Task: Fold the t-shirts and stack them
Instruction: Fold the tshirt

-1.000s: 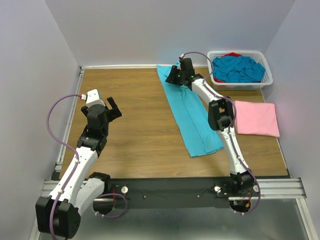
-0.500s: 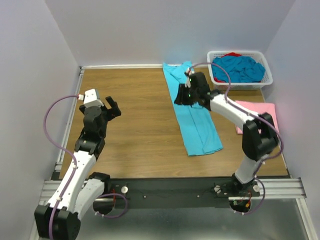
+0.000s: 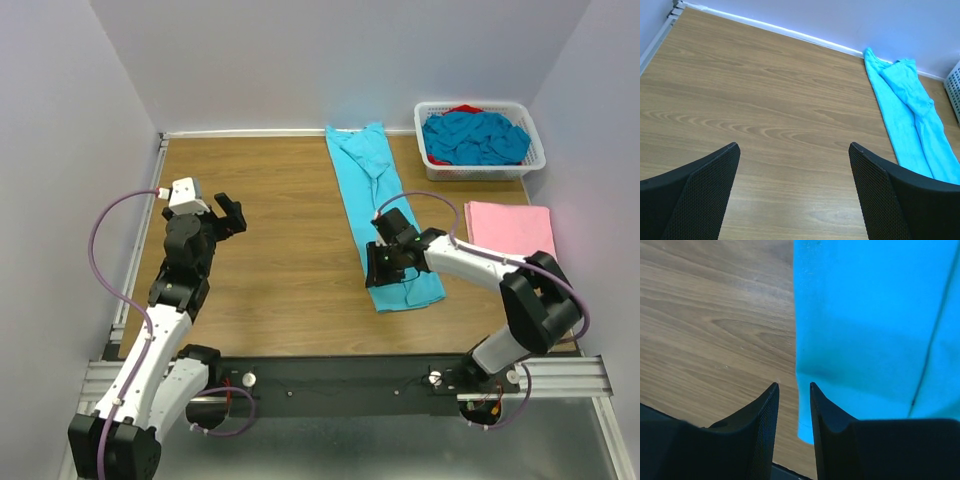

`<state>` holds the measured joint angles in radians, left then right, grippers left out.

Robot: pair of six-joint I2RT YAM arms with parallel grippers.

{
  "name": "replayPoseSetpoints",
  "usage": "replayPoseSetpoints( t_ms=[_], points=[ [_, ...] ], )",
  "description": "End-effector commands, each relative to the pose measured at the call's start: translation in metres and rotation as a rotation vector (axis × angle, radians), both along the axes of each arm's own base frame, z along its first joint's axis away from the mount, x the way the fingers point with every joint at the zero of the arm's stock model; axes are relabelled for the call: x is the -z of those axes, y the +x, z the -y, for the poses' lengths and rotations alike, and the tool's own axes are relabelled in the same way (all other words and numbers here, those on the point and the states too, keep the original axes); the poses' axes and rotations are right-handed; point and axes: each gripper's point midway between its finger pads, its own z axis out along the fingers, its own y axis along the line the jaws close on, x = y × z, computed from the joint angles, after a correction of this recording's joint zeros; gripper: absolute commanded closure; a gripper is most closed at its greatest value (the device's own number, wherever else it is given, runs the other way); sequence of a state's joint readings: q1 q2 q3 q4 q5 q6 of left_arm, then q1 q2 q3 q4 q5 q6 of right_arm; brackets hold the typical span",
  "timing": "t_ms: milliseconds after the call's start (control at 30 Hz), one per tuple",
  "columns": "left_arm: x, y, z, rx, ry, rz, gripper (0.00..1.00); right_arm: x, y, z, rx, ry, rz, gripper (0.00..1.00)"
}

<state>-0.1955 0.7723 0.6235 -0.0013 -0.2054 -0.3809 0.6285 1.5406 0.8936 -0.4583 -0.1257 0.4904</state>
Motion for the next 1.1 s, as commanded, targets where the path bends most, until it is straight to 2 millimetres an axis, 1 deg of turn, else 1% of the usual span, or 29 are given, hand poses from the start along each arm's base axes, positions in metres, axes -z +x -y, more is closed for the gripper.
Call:
replayPoseSetpoints(
  t_ms=[0, 33, 133, 167, 200, 233, 267, 300, 333, 367, 400, 433, 467, 533, 567, 600, 633, 667, 700, 733, 767, 800, 833, 867, 900, 933, 967, 1000, 1067],
  points=[
    [0.008, 0.001, 0.009, 0.054, -0.002, -0.017, 0.03, 0.024, -0.020, -0.009, -0.007, -0.047, -0.105, 0.62],
    [0.009, 0.001, 0.010, 0.058, -0.004, -0.022, 0.03, 0.023, -0.021, -0.021, -0.023, -0.040, -0.107, 0.62],
    [0.014, 0.002, 0.014, 0.073, -0.004, -0.039, 0.03, 0.032, -0.023, -0.039, -0.055, -0.042, -0.143, 0.63],
    [0.014, 0.001, 0.015, 0.078, -0.004, -0.039, 0.03, 0.037, -0.021, -0.051, -0.076, -0.046, -0.150, 0.63],
    [0.015, 0.001, 0.017, 0.081, -0.001, -0.042, 0.03, 0.038, -0.022, -0.058, -0.087, -0.043, -0.157, 0.63],
    [0.014, 0.001, 0.018, 0.086, 0.000, -0.040, 0.03, 0.047, -0.027, -0.067, -0.105, -0.055, -0.178, 0.63],
    [0.014, 0.001, 0.019, 0.086, 0.001, -0.040, 0.03, 0.041, -0.022, -0.083, -0.123, -0.030, -0.166, 0.63],
    [0.017, -0.001, 0.022, 0.091, 0.005, -0.050, 0.03, 0.041, -0.027, -0.098, -0.149, -0.024, -0.164, 0.63],
    [0.019, -0.002, 0.024, 0.096, 0.008, -0.060, 0.03, 0.041, -0.022, -0.105, -0.148, -0.017, -0.162, 0.63],
    [0.020, -0.003, 0.024, 0.092, 0.009, -0.065, 0.03, 0.039, -0.027, -0.119, -0.178, -0.009, -0.155, 0.63],
    [0.020, -0.004, 0.027, 0.097, 0.012, -0.064, 0.03, 0.036, -0.021, -0.137, -0.198, 0.012, -0.141, 0.63],
    [0.023, -0.005, 0.029, 0.100, 0.003, -0.076, 0.03, 0.033, -0.026, -0.148, -0.225, 0.022, -0.137, 0.62],
    [0.023, -0.006, 0.032, 0.107, 0.004, -0.079, 0.03, 0.028, -0.025, -0.157, -0.235, 0.037, -0.129, 0.62],
    [0.024, -0.009, 0.041, 0.140, -0.022, -0.097, 0.03, 0.012, -0.021, -0.162, -0.222, 0.054, -0.102, 0.61],
    [0.032, -0.015, 0.052, 0.183, -0.049, -0.142, 0.03, -0.002, -0.015, -0.159, -0.205, 0.054, -0.056, 0.61],
    [0.035, -0.019, 0.057, 0.207, -0.066, -0.167, 0.03, -0.010, -0.013, -0.154, -0.188, 0.045, -0.032, 0.60],
    [0.032, -0.022, 0.062, 0.225, -0.081, -0.185, 0.03, -0.013, -0.016, -0.144, -0.172, 0.020, -0.028, 0.60],
    [0.044, -0.030, 0.067, 0.248, -0.087, -0.255, 0.03, -0.013, -0.019, -0.131, -0.160, -0.008, -0.029, 0.58],
    [0.049, -0.036, 0.072, 0.267, -0.097, -0.291, 0.04, -0.015, -0.019, -0.119, -0.137, -0.040, -0.006, 0.57],
    [0.045, -0.040, 0.080, 0.293, -0.121, -0.312, 0.06, -0.025, -0.024, -0.107, -0.115, -0.053, -0.002, 0.57],
    [0.050, -0.044, 0.084, 0.304, -0.124, -0.350, 0.07, -0.016, -0.036, -0.089, -0.104, -0.087, -0.028, 0.57],
    [0.059, -0.055, 0.091, 0.328, -0.114, -0.411, 0.07, -0.015, -0.036, -0.076, -0.078, -0.118, -0.013, 0.57],
    [0.062, -0.063, 0.100, 0.372, -0.126, -0.448, 0.08, -0.014, -0.043, -0.064, -0.054, -0.141, -0.026, 0.57],
    [0.066, -0.068, 0.106, 0.387, -0.136, -0.483, 0.08, -0.022, -0.048, -0.055, -0.036, -0.133, -0.011, 0.57],
    [0.073, -0.079, 0.115, 0.429, -0.141, -0.534, 0.06, -0.011, -0.058, -0.035, -0.021, -0.181, -0.027, 0.57],
    [0.077, -0.085, 0.120, 0.447, -0.146, -0.560, 0.04, -0.011, -0.061, -0.024, -0.003, -0.195, -0.022, 0.57],
    [0.081, -0.090, 0.126, 0.447, -0.167, -0.592, 0.04, -0.020, -0.062, -0.016, 0.035, -0.183, 0.002, 0.57],
    [0.085, -0.099, 0.134, 0.475, -0.162, -0.612, 0.04, -0.015, -0.067, 0.001, 0.059, -0.221, 0.006, 0.55],
    [0.091, -0.105, 0.139, 0.461, -0.173, -0.639, 0.04, -0.021, -0.066, 0.015, 0.112, -0.203, 0.017, 0.53]
  ],
)
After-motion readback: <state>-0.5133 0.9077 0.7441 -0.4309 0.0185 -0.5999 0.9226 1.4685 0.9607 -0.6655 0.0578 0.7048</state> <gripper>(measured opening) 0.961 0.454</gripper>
